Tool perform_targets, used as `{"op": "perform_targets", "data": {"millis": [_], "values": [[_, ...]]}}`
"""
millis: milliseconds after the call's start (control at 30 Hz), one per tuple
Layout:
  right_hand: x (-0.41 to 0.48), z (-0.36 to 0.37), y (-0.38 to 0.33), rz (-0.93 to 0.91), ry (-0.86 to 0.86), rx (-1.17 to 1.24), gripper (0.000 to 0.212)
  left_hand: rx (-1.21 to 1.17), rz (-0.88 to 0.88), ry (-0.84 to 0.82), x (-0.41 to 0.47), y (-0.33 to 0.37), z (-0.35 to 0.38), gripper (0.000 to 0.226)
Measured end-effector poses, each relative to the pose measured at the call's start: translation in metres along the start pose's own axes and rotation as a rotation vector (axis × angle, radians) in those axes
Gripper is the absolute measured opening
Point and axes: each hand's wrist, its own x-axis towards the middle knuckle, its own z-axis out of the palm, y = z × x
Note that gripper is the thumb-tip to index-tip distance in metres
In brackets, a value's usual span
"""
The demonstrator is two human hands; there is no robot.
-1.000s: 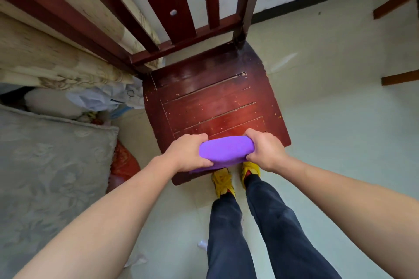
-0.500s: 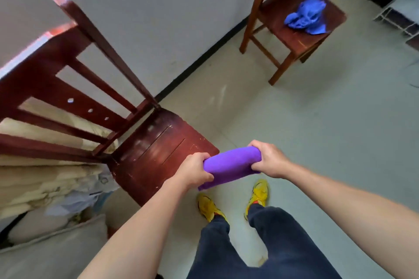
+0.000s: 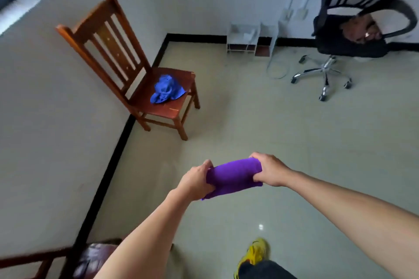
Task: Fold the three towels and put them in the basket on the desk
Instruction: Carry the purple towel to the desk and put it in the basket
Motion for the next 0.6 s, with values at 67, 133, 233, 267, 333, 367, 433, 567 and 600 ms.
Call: {"op": "perform_targets", "data": {"millis": [67,133,233,267,333,367,433,567,600], "values": [[0.002,-0.051,0.035,0.050,0.060,0.038,0.038,0.020,0.047,-0.024,0.041,0.055,-0.005,0.044],[0.003,-0.095,0.066,0.098,0.104,0.066,0.039,0.047,0.102,-0.052,0.075,0.103,-0.012,0.042],[0.010,-0.151,0.109,0.150,0.175,0.132,0.038,0.075,0.176,-0.090,0.133,0.165,-0.024,0.037],[0.013,-0.168,0.123,0.173,0.196,0.156,0.037,0.094,0.205,-0.096,0.155,0.184,-0.026,0.036],[0.021,-0.200,0.152,0.216,0.246,0.193,0.035,0.115,0.254,-0.119,0.197,0.221,-0.031,0.035],[0.026,-0.218,0.167,0.240,0.276,0.206,0.034,0.131,0.283,-0.140,0.221,0.242,-0.032,0.034],[0.035,-0.250,0.195,0.275,0.323,0.230,0.034,0.154,0.341,-0.165,0.263,0.282,-0.033,0.032],[0.040,-0.321,0.253,0.364,0.449,0.355,0.040,0.237,0.484,-0.228,0.345,0.378,-0.037,0.035],[0.038,-0.336,0.268,0.398,0.483,0.399,0.041,0.275,0.524,-0.255,0.362,0.404,-0.036,0.036]]}}
